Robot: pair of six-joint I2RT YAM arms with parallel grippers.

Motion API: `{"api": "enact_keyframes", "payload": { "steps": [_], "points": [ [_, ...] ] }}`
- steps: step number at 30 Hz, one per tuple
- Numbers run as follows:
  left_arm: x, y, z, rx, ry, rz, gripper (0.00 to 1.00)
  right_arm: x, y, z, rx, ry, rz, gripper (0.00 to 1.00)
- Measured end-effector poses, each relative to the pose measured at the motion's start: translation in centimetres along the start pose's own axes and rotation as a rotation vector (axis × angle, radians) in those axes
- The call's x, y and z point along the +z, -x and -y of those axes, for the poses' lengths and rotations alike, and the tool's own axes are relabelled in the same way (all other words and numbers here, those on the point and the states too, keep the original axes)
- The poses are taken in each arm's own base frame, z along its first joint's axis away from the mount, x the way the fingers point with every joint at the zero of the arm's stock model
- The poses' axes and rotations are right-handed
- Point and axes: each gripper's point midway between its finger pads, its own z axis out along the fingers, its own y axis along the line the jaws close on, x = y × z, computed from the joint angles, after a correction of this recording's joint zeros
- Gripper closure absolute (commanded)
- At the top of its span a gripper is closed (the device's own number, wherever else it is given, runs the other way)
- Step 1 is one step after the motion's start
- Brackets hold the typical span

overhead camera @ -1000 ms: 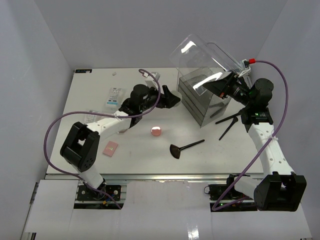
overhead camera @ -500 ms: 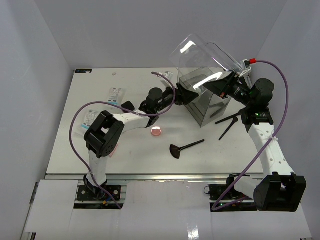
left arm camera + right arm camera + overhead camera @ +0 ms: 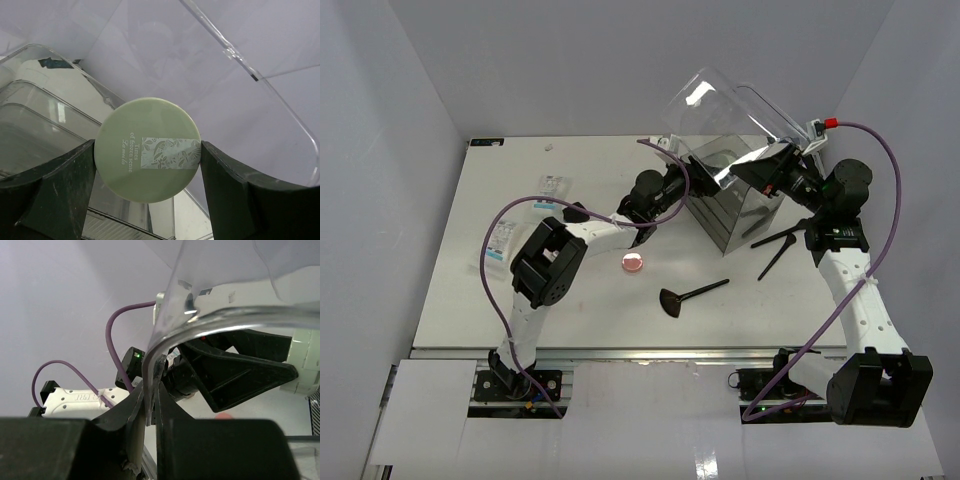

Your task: Organize the makeup

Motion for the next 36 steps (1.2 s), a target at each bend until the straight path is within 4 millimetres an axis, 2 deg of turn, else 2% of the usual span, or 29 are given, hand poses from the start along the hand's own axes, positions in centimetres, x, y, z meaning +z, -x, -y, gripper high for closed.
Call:
{"api": "enact_keyframes", "payload": {
  "steps": [2,5,19,24,36],
  "points": [
    [0.3,0.0,-0.4,0.004,0.014,0.009,0.36,0.0,-0.2,0.2,0.005,-0.003,-0.003,0.86],
    [0.6,-0.2,-1.0,0.008,0.031,0.018,0.3,0.0,-0.3,0.4,0.008,-0.007,-0.003,0.86],
    [1.0,-0.7,-1.1,-0.029,0.042,0.038,0.22,-0.1,-0.3,0.7,0.011,-0.014,0.0,0.86],
    [0.9,-0.8,-0.8,-0.05,0.036,0.045,0.14,-0.1,-0.3,0.7,0.01,-0.014,0.001,0.86],
    [0.5,-1.7,-1.4,-0.074,0.06,0.038,0.04,-0.2,-0.6,0.8,0.014,-0.016,-0.003,0.86]
  ]
}}
